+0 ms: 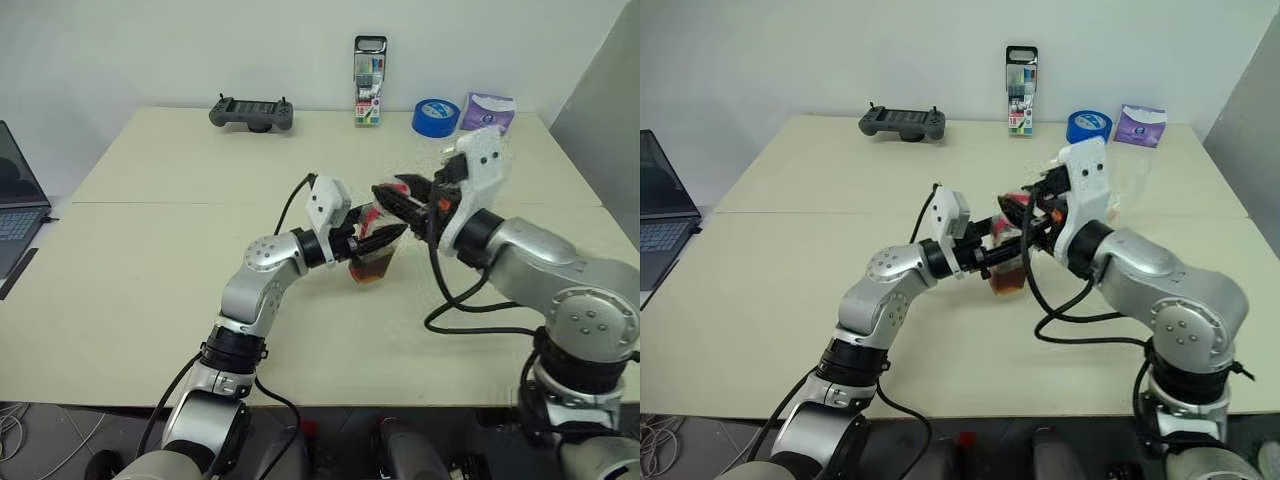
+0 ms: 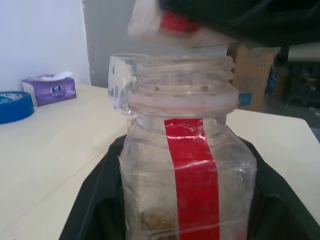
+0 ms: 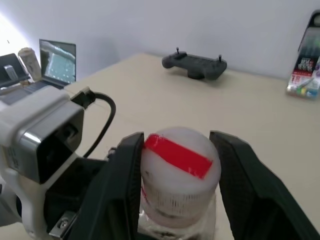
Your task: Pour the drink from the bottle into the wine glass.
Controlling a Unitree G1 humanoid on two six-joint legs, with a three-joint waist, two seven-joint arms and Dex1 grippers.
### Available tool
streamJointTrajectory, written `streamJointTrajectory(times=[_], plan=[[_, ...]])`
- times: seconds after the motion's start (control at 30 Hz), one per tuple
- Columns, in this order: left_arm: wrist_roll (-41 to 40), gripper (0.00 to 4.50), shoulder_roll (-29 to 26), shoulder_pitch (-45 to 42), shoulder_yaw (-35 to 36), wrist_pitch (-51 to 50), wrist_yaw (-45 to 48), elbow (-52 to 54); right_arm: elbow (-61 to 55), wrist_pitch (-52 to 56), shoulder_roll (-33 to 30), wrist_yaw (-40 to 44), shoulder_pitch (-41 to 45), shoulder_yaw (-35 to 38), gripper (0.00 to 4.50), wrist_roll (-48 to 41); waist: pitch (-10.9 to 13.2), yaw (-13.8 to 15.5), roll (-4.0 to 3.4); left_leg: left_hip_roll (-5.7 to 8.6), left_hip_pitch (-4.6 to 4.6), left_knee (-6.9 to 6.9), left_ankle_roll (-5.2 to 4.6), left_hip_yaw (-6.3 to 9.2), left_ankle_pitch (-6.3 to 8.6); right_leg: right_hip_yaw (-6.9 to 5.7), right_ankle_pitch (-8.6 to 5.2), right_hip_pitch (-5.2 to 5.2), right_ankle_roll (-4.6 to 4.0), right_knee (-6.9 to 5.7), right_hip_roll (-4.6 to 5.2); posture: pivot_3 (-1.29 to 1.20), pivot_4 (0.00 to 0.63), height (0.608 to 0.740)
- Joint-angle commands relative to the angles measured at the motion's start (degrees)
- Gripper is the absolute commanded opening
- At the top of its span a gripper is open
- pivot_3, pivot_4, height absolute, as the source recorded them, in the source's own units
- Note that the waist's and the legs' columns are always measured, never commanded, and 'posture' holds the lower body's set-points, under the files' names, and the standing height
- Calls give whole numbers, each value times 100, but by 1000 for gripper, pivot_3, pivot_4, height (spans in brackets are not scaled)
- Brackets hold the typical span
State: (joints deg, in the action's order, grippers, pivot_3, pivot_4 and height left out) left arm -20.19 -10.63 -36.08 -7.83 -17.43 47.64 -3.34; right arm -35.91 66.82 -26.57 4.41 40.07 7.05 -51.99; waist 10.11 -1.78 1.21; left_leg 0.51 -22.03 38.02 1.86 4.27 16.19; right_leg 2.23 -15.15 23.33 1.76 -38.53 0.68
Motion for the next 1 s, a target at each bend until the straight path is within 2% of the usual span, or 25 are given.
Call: streamJointTrajectory(times=[0.03, 0.17, 0.23, 0.3, 0.47, 0.53, 0.6, 0.73, 0.8, 1.0], plan=[[-93, 2048, 23, -83, 43, 52, -1, 267, 6, -391, -385, 925, 216, 70, 1756, -157, 0, -1, 0, -1, 1, -1, 0, 0, 0, -1, 0, 0, 0, 1, -1, 0, 150, 740], [-85, 2048, 3, -69, 48, 49, -2, 300, 216, -643, -752, 1396, 273, 111, 1748, -9, 0, -2, 0, -6, 1, -3, -1, 4, 0, -1, 0, 0, 0, -1, -6, 0, 150, 740], [-86, 2048, -17, -40, 76, 44, -32, 343, 332, -775, -904, 1307, 121, 317, 1743, 208, 0, 0, 1, -6, 1, -2, 0, 3, 0, 0, 0, 0, 0, -2, -6, 0, 150, 740], [-69, 2048, -35, -22, 109, 66, -82, 364, 541, -914, -911, 891, -288, 846, 1742, 499, -1, 20, 4, -5, 0, -1, 0, 2, 0, 1, 0, 0, 0, -2, -3, 0, 150, 740], [-40, 2048, -14, -55, 125, 189, -137, 328, 420, -1213, -634, 245, -2087, 1938, 1742, 1047, -1, 136, 3, 0, -16, 0, 1, 9, 0, 9, 0, -2, 0, 12, 7, 0, 150, 740], [-4, 2048, 54, -109, 114, 297, -148, 255, 346, -1515, -435, 95, -3047, 2033, 1741, 1511, -1, 168, 2, -3, -23, -2, 1, 8, 0, 11, 0, 3, 1, 18, 15, 0, 150, 740], [17, 2048, 110, -155, 103, 362, -152, 190, 521, -1903, -162, -89, -3597, 2018, 1741, 1922, -1, 172, 1, -4, -33, -6, 1, 14, -1, 3, 0, 4, 1, 32, 15, 0, 150, 740], [50, 2047, 211, -264, 45, 455, -101, 40, 1965, -3246, 337, -784, -3942, 1866, 1741, 3220, -2, 130, -4, 3, -16, 0, 2, -17, -1, 15, 4, 2, 6, 32, 11, 0, 150, 740], [68, 2047, 226, -296, 33, 491, -71, -8, 2438, -3762, 493, -835, -3728, 1972, 1741, 3355, -2, 104, -4, 5, 4, -2, 1, -40, -2, 34, 4, -8, 7, 35, 7, 0, 150, 740], [88, 2047, 208, -371, 70, 525, -27, -93, 3123, -4126, 499, -629, -3355, 1946, 3758, 3458, -1, 2, -11, -7, 11, -5, -12, -66, -10, 44, 14, -10, 3, 36, -20, 0, 150, 740]])
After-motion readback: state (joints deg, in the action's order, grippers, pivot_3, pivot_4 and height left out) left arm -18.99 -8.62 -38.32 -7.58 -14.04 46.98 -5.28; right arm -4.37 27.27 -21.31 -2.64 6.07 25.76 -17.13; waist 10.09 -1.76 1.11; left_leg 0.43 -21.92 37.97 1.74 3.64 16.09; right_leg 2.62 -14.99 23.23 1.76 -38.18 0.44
